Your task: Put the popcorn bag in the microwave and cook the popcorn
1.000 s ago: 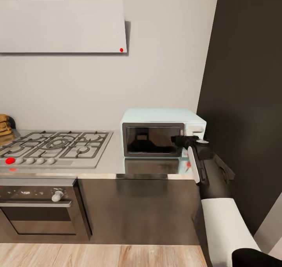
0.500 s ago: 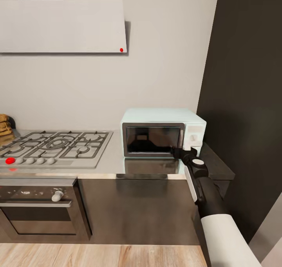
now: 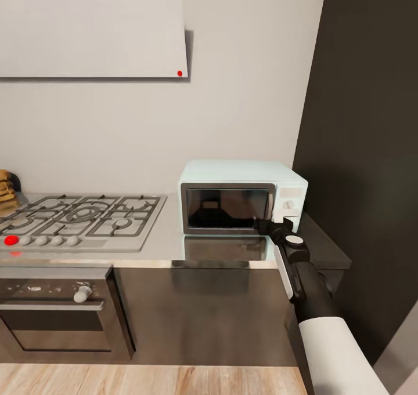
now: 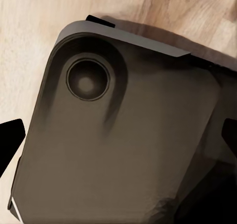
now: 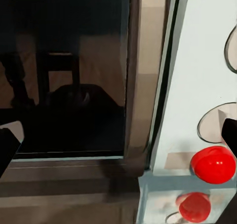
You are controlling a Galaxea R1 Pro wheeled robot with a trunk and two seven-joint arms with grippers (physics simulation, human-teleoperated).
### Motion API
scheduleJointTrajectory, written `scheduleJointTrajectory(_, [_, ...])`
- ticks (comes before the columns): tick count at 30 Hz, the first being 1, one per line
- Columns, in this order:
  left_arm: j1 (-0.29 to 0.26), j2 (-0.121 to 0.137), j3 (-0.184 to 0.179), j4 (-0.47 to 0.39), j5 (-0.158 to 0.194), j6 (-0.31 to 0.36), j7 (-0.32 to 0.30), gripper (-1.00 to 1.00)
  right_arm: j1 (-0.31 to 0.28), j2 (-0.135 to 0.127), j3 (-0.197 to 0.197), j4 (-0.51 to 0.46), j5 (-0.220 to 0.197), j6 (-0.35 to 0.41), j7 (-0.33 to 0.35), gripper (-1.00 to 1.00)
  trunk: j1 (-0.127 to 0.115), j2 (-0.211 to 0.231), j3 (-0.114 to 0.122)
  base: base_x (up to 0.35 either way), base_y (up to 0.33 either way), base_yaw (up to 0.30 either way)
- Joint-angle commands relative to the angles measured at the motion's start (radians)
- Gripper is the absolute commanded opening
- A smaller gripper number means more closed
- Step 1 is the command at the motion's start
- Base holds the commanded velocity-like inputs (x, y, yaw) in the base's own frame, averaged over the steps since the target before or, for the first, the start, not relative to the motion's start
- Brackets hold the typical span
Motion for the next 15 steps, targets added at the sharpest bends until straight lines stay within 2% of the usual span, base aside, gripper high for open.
scheduleJointTrajectory(1, [0.0, 0.0, 0.002, 0.0, 0.004, -0.002, 0.0, 1.0, -0.001, 0.001, -0.001, -0.001, 0.011, 0.007, 0.002, 1.0, 0.0, 0.0, -0.001, 0.026, 0.0, 0.0])
scheduleJointTrajectory(15, [0.0, -0.002, 0.003, -0.001, 0.004, -0.002, 0.0, 1.0, -0.001, -0.003, -0.004, -0.003, 0.013, 0.004, 0.005, 1.0, 0.0, 0.0, -0.001, 0.002, 0.0, 0.0])
